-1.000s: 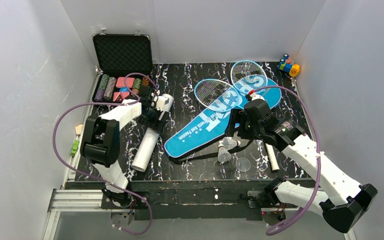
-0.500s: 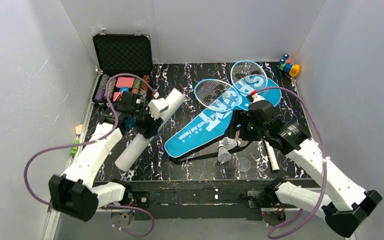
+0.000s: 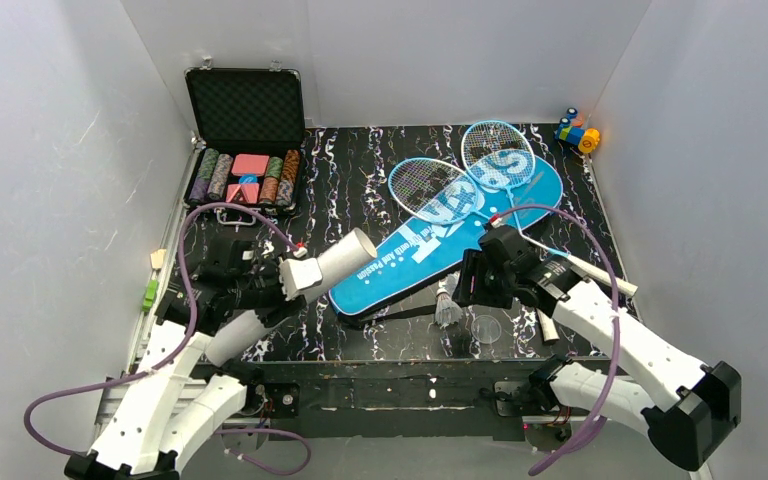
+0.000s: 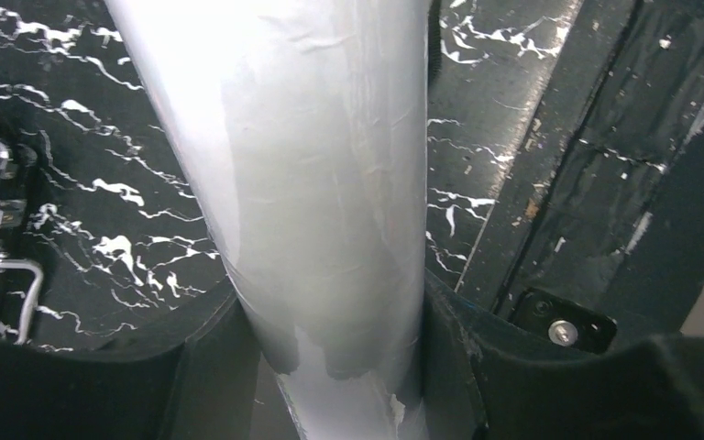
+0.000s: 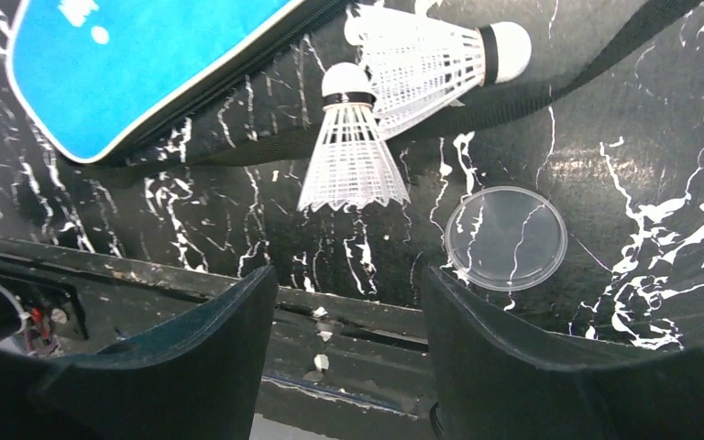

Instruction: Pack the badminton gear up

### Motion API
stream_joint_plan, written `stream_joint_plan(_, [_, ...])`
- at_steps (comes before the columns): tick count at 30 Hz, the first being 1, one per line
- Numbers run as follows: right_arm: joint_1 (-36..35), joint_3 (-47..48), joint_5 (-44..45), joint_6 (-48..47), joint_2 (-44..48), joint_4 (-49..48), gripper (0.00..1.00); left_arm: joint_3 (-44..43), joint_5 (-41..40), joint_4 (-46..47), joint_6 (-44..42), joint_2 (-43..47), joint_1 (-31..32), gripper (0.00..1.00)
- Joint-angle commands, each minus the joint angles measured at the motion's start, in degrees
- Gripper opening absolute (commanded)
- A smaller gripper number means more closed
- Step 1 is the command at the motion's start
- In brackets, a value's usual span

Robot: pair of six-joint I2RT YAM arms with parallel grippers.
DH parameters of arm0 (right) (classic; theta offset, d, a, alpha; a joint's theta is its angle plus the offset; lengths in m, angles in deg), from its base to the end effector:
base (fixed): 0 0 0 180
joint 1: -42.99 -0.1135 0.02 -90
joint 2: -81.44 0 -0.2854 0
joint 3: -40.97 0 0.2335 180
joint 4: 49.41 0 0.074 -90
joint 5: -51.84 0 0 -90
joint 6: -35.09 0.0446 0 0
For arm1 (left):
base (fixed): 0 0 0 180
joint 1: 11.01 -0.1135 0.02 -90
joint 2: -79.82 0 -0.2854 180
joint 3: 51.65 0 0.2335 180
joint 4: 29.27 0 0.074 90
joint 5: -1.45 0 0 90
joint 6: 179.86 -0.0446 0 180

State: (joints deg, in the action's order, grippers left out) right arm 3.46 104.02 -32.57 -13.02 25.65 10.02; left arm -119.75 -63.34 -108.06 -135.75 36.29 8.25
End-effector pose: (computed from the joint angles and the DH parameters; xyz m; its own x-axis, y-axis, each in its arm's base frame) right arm 0.1291 0.1009 0.2855 -0.8457 0.1637 -0.5079 -0.0305 0.9354 0.3522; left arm 0.0809 -0.0484 0.3144 -0.1500 0.7405 -0.6551 0.9213 0.3452 0.1793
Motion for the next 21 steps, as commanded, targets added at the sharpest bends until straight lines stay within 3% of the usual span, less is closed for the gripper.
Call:
stream_joint_plan(1, [-0.4, -2.1, 0.9, 2.6, -0.9, -3.7, 0.67, -2.6, 3.7, -4.4, -2.6, -1.0, 0.3, 0.47])
stream_joint_plan(5, [-0.4, -4.5, -1.7, 6.4, 1.1, -5.8, 0.73, -2.7, 4.4, -4.5, -1.9, -1.1, 0.2, 0.43])
stream_joint_plan(12, [-1.5, -12.1, -7.1, 21.6, 7.1, -12.2, 0.77, -1.5, 3.4, -2.7, -2.1, 0.4, 0.2, 0.43])
stream_joint_plan(21, [-3.2, -16.1, -4.1, 33.5, 6.1, -16.9, 0.78, -1.0, 2.9, -3.0, -1.4, 1.4, 0.2, 0.43])
